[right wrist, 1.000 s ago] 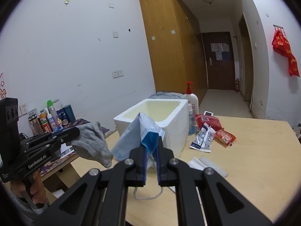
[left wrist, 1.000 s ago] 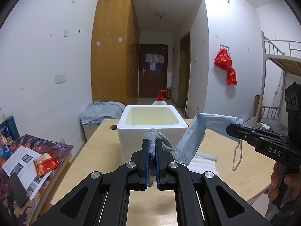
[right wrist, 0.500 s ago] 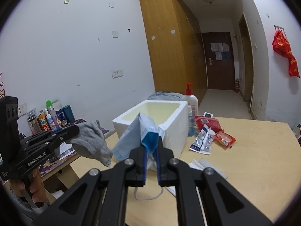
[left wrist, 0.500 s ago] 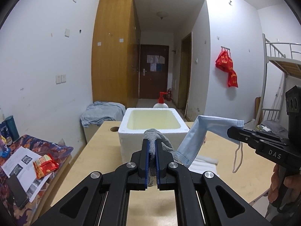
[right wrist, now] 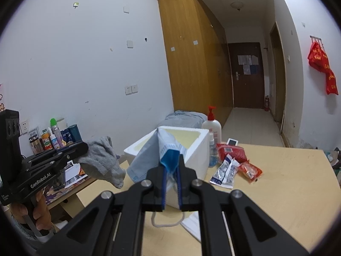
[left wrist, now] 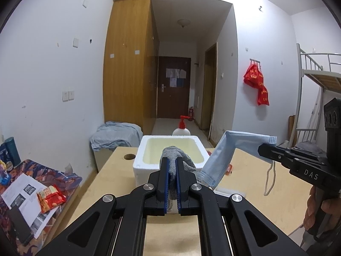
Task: Organize soft objects
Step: 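Carry the grey sock and blue mask with both tools over the foam box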
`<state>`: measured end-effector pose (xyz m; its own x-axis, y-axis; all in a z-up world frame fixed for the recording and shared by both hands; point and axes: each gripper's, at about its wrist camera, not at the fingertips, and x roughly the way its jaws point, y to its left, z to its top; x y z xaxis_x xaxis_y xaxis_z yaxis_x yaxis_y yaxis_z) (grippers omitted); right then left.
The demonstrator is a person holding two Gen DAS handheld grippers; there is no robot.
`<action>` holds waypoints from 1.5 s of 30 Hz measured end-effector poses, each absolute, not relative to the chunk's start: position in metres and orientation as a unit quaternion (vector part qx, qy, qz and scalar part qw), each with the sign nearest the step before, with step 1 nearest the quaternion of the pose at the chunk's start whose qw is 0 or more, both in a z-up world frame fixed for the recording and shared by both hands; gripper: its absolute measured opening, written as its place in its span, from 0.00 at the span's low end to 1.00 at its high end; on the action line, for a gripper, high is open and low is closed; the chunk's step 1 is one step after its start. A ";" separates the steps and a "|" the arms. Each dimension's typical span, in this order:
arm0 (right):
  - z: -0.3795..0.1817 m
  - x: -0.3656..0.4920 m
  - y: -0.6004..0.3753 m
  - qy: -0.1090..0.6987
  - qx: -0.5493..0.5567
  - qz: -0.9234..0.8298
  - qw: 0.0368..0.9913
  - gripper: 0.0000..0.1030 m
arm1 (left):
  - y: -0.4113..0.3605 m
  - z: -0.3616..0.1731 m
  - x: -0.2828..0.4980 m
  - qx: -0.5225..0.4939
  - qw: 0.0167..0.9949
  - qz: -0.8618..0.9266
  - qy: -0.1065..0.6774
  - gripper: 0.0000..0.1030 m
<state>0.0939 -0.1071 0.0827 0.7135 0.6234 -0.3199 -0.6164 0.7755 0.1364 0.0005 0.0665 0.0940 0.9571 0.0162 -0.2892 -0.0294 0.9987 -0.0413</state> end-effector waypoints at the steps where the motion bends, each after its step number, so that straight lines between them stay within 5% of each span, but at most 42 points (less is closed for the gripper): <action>1: 0.084 0.095 -0.107 0.175 0.009 0.334 0.926 0.10 | 0.066 0.095 0.002 -0.022 0.989 0.011 0.145 0.06; 45: 0.101 0.152 -0.086 0.172 0.013 0.327 0.929 0.11 | 0.077 0.120 0.079 -0.014 0.991 0.008 0.136 0.06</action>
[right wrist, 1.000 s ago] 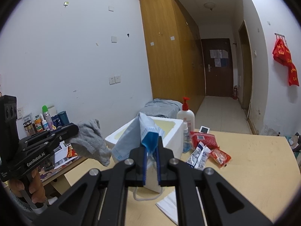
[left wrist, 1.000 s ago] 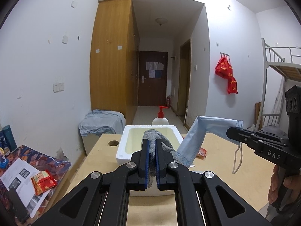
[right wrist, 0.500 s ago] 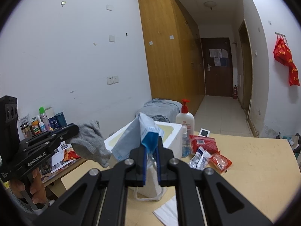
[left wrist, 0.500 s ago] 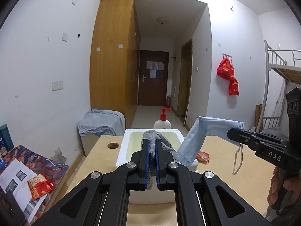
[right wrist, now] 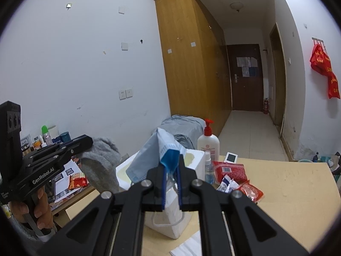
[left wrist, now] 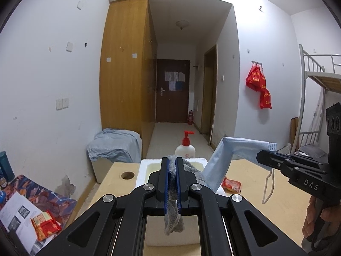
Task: Organize soft objects
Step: 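Carry the grey sock and blue mask with both tools over the foam box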
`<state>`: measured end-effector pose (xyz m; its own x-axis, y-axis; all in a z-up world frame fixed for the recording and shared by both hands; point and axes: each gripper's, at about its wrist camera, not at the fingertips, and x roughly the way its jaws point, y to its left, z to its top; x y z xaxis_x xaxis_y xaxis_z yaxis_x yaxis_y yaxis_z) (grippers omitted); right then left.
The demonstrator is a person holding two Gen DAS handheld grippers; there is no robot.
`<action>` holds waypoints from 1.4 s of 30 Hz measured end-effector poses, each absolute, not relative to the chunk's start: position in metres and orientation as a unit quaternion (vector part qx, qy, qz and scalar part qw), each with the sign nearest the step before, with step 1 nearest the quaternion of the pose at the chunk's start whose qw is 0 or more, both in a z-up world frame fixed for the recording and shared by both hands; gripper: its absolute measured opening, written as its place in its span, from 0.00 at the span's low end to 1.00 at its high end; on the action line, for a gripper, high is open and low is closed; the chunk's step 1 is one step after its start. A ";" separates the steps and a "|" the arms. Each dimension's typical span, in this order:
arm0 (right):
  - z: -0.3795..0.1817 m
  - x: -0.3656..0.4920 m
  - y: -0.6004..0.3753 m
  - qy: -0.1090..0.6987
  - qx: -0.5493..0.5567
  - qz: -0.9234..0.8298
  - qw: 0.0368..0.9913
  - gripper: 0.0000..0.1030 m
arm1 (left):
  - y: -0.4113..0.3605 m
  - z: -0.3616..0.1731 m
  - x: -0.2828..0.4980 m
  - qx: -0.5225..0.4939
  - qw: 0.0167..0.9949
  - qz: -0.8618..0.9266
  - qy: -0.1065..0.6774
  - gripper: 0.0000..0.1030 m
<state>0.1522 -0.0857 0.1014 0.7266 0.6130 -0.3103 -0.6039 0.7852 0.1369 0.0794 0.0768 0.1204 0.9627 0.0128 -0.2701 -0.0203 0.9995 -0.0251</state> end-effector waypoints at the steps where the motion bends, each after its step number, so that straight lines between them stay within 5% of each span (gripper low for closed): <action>1: 0.102 0.153 -0.086 0.171 0.014 0.327 0.929 0.11 | 0.076 0.122 0.080 -0.012 0.991 0.008 0.135 0.06; 42: 0.104 0.182 -0.075 0.180 -0.003 0.306 0.935 0.11 | 0.095 0.119 0.156 -0.024 0.981 -0.016 0.190 0.06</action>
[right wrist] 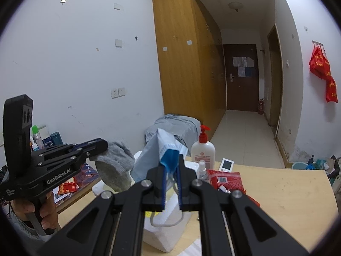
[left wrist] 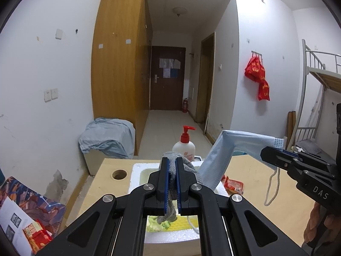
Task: Organize soft objects
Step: 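Carry the grey sock and blue mask with both tools over the foam box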
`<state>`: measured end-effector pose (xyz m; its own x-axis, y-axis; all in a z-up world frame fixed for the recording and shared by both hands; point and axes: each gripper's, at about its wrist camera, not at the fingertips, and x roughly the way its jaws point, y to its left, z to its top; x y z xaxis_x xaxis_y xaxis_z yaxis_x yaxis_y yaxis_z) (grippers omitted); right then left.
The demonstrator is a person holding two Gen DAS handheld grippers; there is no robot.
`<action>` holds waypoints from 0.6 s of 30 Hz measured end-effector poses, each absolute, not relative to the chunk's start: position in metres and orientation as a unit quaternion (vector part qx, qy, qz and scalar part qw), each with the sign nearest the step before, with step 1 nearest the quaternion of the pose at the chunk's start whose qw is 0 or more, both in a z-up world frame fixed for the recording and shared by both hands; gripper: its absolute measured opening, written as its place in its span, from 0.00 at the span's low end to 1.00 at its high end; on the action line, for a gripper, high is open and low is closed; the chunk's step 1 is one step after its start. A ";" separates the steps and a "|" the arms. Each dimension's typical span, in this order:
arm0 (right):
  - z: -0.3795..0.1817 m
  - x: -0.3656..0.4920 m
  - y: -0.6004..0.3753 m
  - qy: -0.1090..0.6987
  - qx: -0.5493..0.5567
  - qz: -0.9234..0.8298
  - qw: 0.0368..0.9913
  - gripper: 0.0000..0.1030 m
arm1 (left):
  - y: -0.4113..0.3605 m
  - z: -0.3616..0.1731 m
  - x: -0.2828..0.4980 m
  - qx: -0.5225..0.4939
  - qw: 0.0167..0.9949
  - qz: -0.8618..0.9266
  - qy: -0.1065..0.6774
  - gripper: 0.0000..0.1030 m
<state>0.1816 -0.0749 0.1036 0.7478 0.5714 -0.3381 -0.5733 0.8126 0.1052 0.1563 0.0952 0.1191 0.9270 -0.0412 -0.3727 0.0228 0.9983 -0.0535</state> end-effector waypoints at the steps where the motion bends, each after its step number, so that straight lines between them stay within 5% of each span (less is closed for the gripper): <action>1: 0.104 0.182 -0.075 0.181 -0.002 0.305 0.935 0.11 | 0.096 0.118 0.158 -0.025 0.981 -0.017 0.192 0.06; 18: 0.105 0.189 -0.076 0.187 0.002 0.297 0.936 0.10 | 0.094 0.092 0.186 -0.030 0.964 -0.002 0.265 0.06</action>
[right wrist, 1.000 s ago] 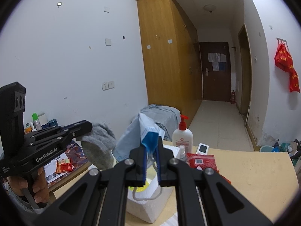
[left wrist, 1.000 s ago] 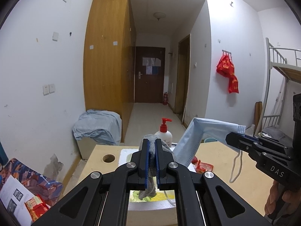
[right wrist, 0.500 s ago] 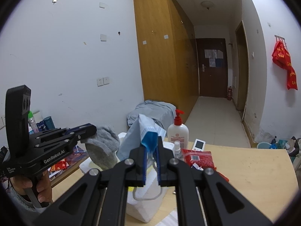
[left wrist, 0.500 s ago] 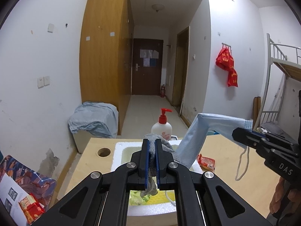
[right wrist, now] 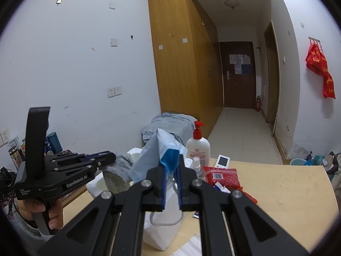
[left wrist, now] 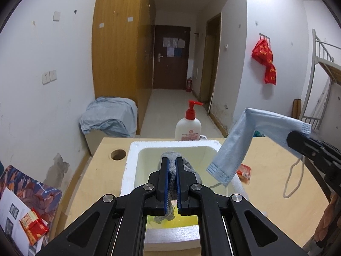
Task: Organize soft objects
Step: 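Carry the grey sock and blue mask with both tools over the foam box, then open the left tool to drop the grey sock into the foam box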
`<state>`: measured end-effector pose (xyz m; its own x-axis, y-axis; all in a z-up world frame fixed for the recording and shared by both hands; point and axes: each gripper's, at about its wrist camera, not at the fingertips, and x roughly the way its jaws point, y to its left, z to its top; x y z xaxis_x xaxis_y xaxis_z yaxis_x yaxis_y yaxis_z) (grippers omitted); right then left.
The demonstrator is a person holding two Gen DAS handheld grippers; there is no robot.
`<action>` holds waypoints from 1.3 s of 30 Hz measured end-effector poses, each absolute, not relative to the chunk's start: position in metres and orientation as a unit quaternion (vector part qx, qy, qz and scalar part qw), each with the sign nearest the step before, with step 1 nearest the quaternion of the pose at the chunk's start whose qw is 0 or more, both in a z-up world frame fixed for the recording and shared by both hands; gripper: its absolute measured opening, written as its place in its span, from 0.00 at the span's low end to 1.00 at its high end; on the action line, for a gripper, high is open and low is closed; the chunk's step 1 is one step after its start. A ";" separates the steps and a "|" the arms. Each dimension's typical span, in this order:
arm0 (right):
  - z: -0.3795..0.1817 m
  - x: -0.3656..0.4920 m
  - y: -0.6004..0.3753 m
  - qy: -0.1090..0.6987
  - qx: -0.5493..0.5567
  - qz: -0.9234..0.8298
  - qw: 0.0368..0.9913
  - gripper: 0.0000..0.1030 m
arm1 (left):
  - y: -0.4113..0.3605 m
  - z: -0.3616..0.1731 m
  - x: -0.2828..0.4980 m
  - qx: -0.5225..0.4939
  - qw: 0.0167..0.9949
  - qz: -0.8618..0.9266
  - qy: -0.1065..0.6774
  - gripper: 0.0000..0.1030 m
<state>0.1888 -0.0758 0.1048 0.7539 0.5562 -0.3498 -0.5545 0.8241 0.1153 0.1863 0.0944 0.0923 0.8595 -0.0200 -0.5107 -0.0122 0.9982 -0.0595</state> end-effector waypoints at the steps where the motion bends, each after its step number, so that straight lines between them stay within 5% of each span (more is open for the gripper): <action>1: 0.104 0.188 -0.076 0.188 0.002 0.296 0.937 0.10 | 0.094 0.091 0.187 -0.030 0.963 -0.001 0.269 0.06; 16: 0.101 0.195 -0.075 0.193 0.003 0.291 0.937 0.10 | 0.091 0.082 0.195 -0.021 0.960 0.008 0.281 0.08; 18: 0.102 0.194 -0.074 0.193 0.003 0.292 0.937 0.10 | 0.092 0.081 0.195 -0.022 0.959 0.011 0.283 0.16; 20: 0.102 0.193 -0.074 0.193 0.003 0.292 0.937 0.10 | 0.092 0.080 0.195 -0.019 0.959 0.021 0.282 0.60; 23: 0.102 0.193 -0.073 0.193 0.002 0.293 0.936 0.11 | 0.093 0.083 0.188 -0.013 0.965 0.044 0.258 0.82; 39: 0.103 0.197 -0.067 0.192 0.001 0.297 0.936 0.10 | 0.106 0.097 0.165 -0.026 0.970 0.066 0.234 0.84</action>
